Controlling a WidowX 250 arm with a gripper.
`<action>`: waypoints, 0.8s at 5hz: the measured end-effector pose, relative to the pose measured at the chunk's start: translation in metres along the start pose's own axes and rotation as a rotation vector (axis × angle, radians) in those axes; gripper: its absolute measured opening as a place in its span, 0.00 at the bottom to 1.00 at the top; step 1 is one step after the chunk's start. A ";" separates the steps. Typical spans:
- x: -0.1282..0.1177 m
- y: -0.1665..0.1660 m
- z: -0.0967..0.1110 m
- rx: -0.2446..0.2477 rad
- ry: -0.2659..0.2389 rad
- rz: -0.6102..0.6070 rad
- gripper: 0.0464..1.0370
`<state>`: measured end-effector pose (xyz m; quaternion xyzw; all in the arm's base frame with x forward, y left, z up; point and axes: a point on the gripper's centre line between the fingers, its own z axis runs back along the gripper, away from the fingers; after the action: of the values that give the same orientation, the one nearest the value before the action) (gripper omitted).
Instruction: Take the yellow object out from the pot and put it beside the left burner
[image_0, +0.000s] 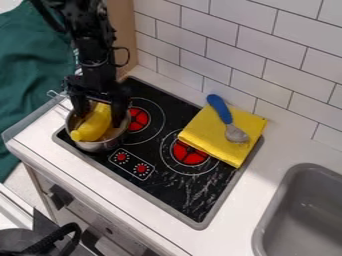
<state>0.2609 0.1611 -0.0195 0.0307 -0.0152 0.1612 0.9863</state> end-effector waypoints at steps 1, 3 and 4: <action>0.006 0.000 -0.009 -0.009 0.017 -0.010 0.91; 0.012 -0.004 -0.010 -0.012 0.044 -0.030 0.48; 0.011 -0.003 -0.010 0.001 0.050 -0.032 0.48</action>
<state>0.2724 0.1621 -0.0293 0.0272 0.0101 0.1462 0.9888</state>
